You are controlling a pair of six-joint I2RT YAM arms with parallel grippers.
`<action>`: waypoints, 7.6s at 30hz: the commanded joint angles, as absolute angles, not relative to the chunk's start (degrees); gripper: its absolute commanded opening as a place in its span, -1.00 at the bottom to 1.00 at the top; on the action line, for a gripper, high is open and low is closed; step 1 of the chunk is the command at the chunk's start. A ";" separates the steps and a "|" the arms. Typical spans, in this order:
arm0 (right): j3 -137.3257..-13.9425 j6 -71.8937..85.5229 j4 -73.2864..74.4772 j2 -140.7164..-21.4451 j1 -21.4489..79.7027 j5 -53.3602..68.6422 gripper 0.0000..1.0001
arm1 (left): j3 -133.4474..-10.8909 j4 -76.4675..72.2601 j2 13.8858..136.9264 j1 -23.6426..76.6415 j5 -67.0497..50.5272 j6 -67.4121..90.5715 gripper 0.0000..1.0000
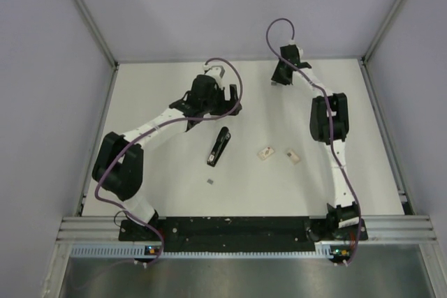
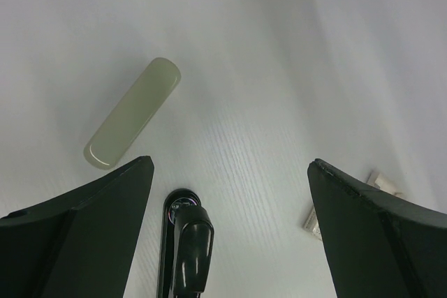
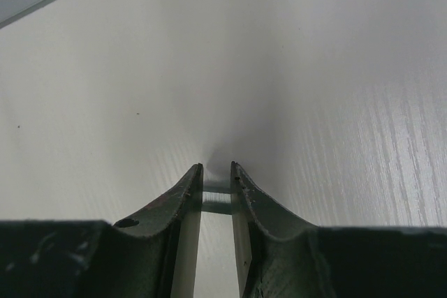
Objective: Unload the staples from the stapler
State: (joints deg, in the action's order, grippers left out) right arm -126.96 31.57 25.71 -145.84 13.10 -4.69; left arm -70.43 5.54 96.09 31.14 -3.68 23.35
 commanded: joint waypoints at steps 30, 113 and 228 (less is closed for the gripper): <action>-93.27 24.96 26.99 -125.61 17.84 -1.58 -0.52 | -60.74 -0.53 82.71 33.31 -5.28 26.89 0.97; -67.06 54.93 32.08 -103.44 21.01 -5.54 0.08 | -47.29 13.10 63.99 42.28 -13.36 19.86 0.97; -51.68 24.35 34.28 -83.85 22.15 -6.41 -0.41 | -48.08 13.71 66.18 42.27 -16.08 19.78 0.97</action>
State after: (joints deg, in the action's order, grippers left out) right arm -51.35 25.04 34.30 -86.74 21.65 -5.91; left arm -47.22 15.66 66.28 42.11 -15.62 19.81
